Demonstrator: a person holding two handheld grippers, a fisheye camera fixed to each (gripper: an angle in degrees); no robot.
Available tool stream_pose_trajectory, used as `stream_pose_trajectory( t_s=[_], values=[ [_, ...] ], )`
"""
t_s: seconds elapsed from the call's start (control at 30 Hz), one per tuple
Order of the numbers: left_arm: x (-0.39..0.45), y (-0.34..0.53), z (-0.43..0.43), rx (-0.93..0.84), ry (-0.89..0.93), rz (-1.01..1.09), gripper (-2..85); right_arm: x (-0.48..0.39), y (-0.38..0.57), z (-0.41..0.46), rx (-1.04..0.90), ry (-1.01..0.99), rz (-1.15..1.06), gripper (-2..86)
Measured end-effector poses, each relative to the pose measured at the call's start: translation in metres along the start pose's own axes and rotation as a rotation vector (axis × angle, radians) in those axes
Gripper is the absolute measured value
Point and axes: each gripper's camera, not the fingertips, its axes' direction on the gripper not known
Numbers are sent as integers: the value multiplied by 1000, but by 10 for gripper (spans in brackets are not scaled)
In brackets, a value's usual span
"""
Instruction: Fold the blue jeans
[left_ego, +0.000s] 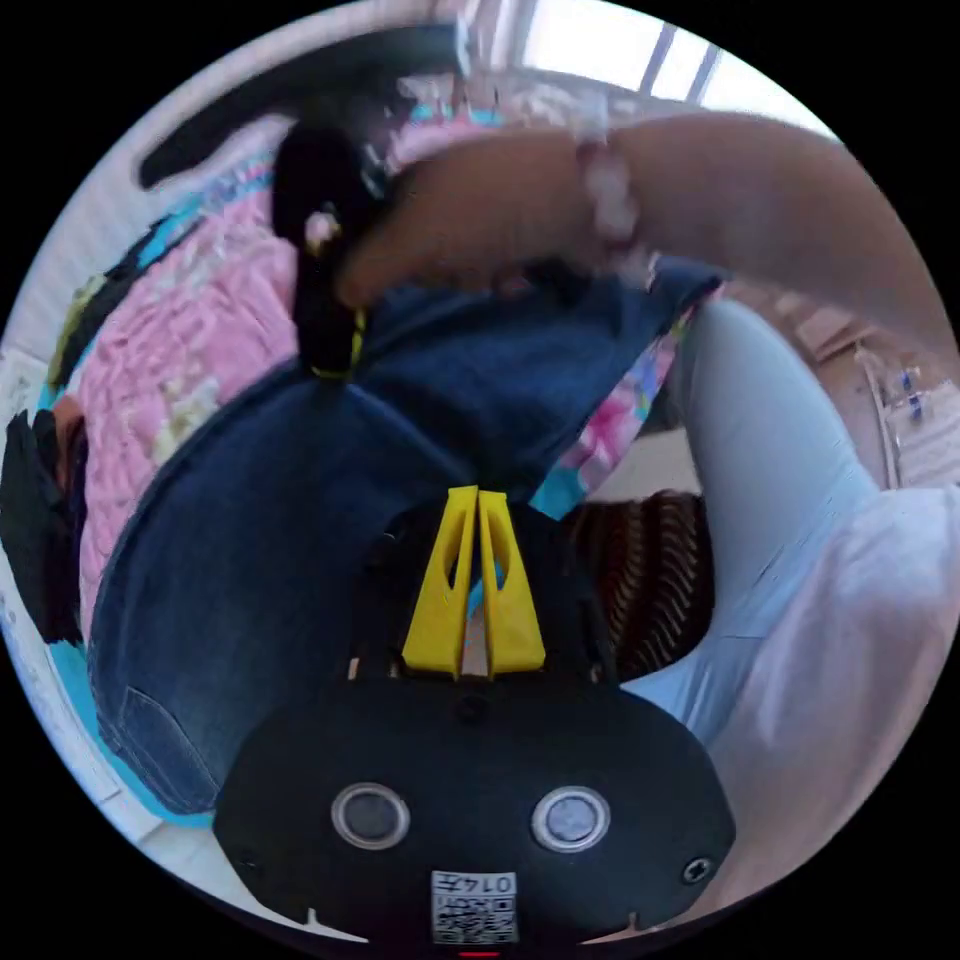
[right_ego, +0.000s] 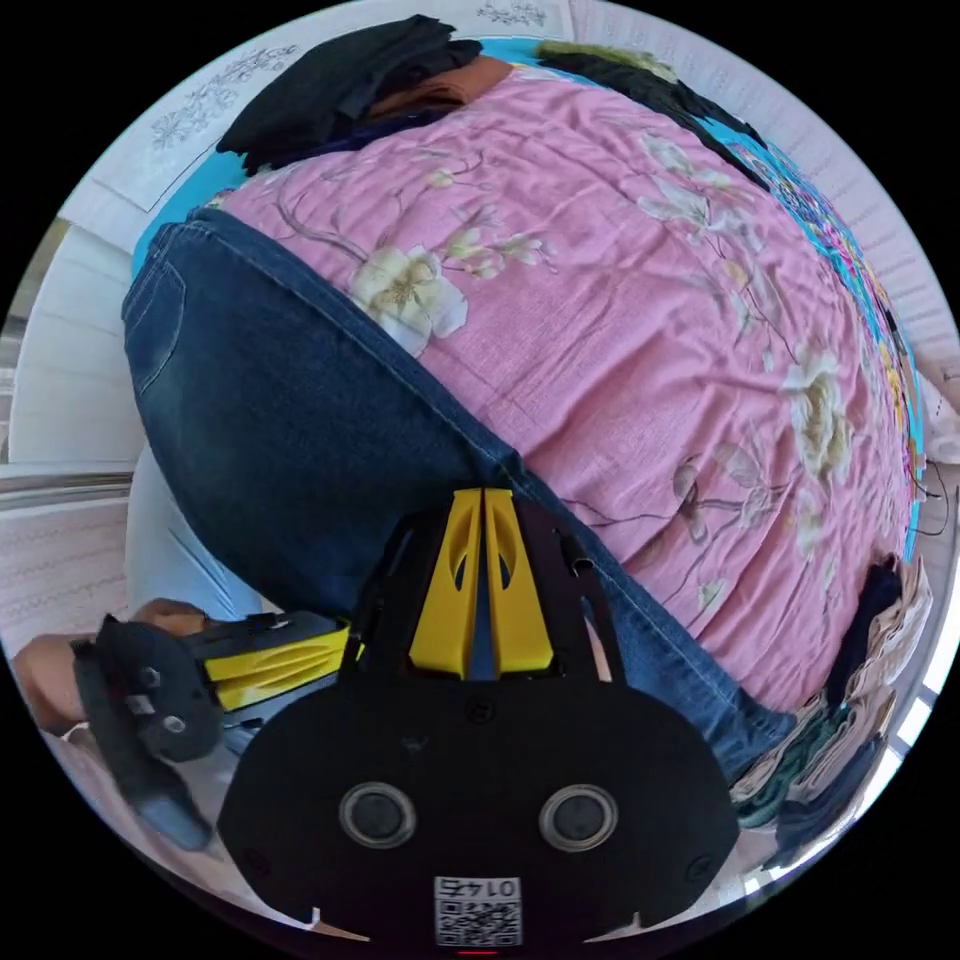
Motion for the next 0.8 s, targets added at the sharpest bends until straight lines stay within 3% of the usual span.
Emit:
stream_pose_trajectory(
  t_s=[0.1,0.3,0.43,0.8],
  values=[
    [21,-24,7,50,-89,122,-9,10,4,8,-55,8,-46,-7],
    [34,-73,7,65,3,42,-10,31,26,19,-117,16,-147,-9],
    [62,-111,11,26,-86,138,-10,40,43,28,-205,68,-256,-7],
    [103,-199,27,-50,-162,184,-8,104,126,63,-237,55,-158,-8]
  ],
)
